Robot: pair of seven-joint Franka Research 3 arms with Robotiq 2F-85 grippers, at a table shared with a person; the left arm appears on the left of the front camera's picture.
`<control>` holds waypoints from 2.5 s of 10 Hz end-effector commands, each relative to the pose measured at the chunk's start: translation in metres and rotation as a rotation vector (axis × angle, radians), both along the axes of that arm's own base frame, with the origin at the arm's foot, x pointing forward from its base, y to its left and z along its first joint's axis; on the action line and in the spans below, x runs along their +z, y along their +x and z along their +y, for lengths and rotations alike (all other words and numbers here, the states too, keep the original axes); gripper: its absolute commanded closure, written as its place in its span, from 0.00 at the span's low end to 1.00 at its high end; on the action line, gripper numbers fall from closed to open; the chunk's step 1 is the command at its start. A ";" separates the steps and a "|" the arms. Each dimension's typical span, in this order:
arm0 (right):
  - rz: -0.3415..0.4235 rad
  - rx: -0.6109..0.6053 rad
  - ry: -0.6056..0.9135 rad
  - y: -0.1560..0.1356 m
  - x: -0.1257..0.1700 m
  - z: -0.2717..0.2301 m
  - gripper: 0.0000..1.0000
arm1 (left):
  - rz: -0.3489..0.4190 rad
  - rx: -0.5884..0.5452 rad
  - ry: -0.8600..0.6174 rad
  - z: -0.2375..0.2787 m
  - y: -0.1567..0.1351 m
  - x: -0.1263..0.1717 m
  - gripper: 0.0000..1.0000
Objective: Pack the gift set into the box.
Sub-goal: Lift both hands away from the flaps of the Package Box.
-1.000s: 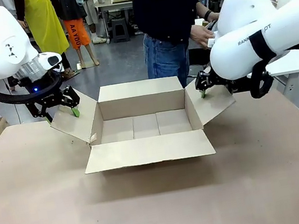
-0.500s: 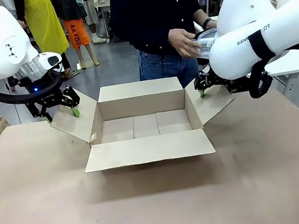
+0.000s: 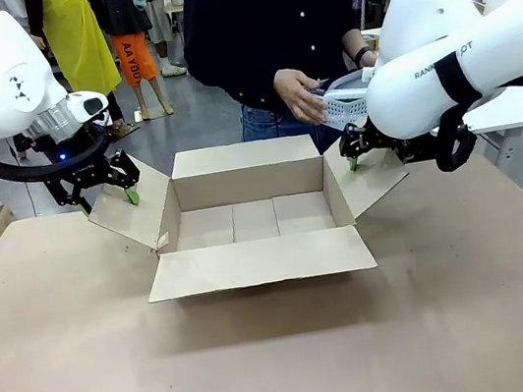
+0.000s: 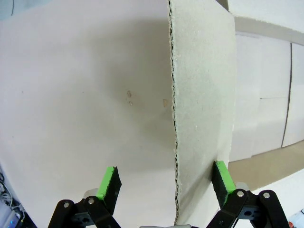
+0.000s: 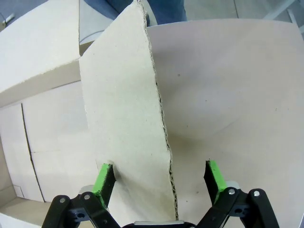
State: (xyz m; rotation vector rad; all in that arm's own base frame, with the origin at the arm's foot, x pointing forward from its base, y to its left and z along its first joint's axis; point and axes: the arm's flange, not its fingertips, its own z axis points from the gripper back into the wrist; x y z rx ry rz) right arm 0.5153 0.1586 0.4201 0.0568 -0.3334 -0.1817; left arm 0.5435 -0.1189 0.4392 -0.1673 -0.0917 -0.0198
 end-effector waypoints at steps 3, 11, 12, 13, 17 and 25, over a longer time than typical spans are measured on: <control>-0.003 0.007 -0.012 0.001 0.003 0.000 0.00 | 0.006 0.012 0.012 0.000 -0.002 0.003 0.00; -0.003 0.007 -0.012 0.001 0.003 0.000 0.00 | 0.006 0.012 0.012 0.000 -0.002 0.003 0.00; -0.003 0.007 -0.012 0.001 0.003 0.000 0.00 | 0.006 0.012 0.012 0.000 -0.002 0.003 0.00; -0.003 0.007 -0.012 0.001 0.003 0.000 0.00 | 0.006 0.012 0.012 0.000 -0.002 0.003 0.00; -0.003 0.007 -0.012 0.001 0.003 0.000 0.00 | 0.006 0.012 0.012 0.000 -0.002 0.003 0.00; -0.003 0.007 -0.012 0.001 0.003 0.000 0.00 | 0.006 0.012 0.012 0.000 -0.002 0.003 0.00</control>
